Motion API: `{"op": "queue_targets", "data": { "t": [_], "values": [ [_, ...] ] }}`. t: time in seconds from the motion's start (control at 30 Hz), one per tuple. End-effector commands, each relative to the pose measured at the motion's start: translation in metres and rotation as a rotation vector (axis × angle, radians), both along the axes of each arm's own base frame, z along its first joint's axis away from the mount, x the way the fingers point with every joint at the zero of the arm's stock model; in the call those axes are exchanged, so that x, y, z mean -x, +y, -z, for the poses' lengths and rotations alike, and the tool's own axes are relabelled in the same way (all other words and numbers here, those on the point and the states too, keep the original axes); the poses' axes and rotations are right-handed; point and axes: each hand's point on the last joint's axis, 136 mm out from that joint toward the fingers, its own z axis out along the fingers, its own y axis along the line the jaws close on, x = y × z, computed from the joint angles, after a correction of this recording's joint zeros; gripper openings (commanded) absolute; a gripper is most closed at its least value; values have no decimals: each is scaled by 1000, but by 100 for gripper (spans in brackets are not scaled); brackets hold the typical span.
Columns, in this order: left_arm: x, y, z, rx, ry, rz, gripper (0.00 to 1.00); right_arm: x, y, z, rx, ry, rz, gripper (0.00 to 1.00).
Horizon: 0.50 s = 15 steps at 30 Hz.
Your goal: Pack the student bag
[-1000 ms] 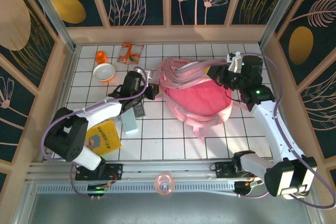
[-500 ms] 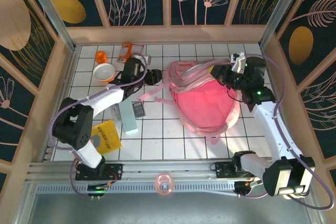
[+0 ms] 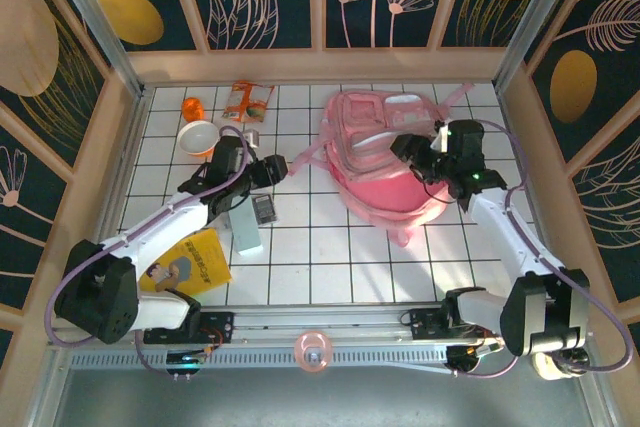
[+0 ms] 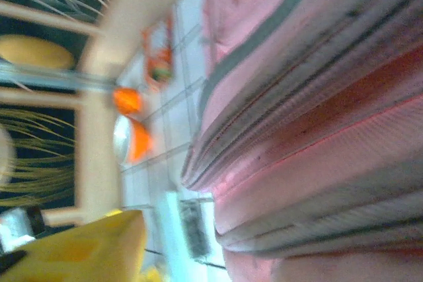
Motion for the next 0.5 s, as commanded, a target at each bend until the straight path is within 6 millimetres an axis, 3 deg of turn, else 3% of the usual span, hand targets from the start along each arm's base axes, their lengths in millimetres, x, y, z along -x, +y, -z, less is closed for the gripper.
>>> {"op": "queue_targets", "data": {
  "t": [0.0,0.2,0.37,0.47],
  "values": [
    [17,22,20,-32,133,-116,63,41,-16,45,190,216,-25,69],
    [39,52,44,-99,273,-276,68,78,-34,73,349,406,-41,73],
    [53,70,47,-86,324,-386,71,90,-45,69,467,486,-35,75],
    [61,90,49,-76,336,-470,73,93,-48,59,539,501,-20,77]
  ]
}}
